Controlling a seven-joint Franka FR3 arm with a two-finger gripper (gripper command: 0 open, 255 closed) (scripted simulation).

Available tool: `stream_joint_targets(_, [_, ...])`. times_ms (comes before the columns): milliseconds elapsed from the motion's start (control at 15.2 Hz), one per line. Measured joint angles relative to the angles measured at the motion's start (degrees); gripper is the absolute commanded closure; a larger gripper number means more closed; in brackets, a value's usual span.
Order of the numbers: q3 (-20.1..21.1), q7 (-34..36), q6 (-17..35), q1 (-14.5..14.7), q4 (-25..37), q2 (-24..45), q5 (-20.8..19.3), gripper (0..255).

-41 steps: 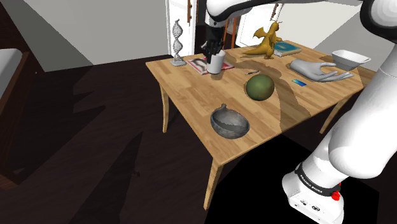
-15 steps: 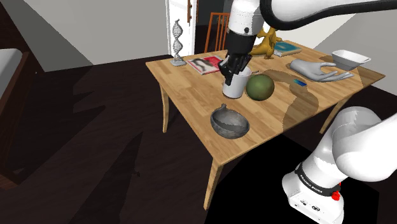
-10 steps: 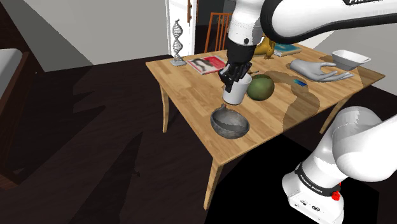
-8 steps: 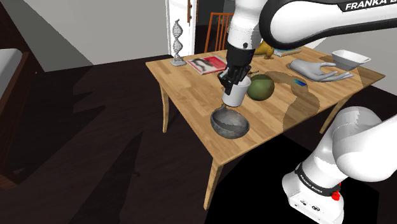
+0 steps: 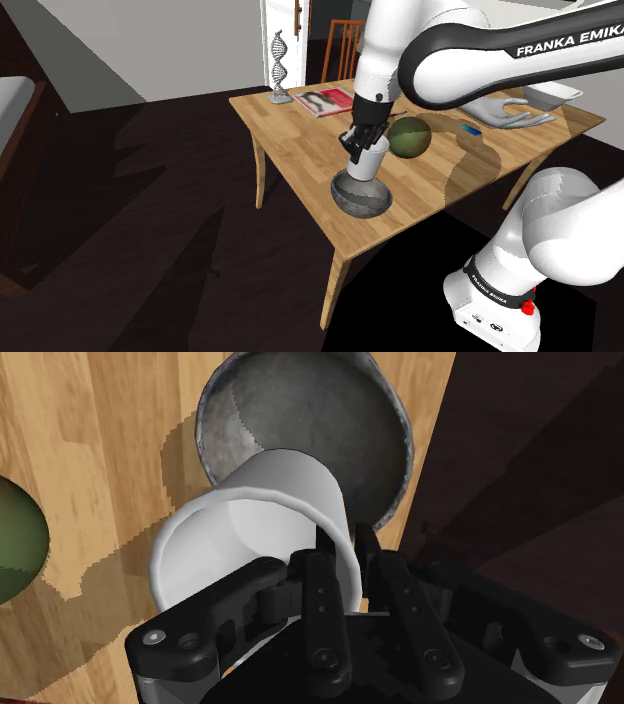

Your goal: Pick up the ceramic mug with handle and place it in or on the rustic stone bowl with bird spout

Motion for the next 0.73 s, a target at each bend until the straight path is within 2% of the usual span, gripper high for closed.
stream_joint_targets(198, [0.0,0.1,2.5,-0.1,-1.9,0.6,-0.1,255])
stream_joint_targets(594, [0.1,0.2,3.1,0.0,-2.3,0.8,-0.1,255])
stream_joint_targets(660, [0.1,0.2,3.1,0.0,-2.3,0.8,-0.1,0])
stream_joint_targets(726, [0.1,0.2,3.1,0.0,-2.3,0.8,-0.1,0])
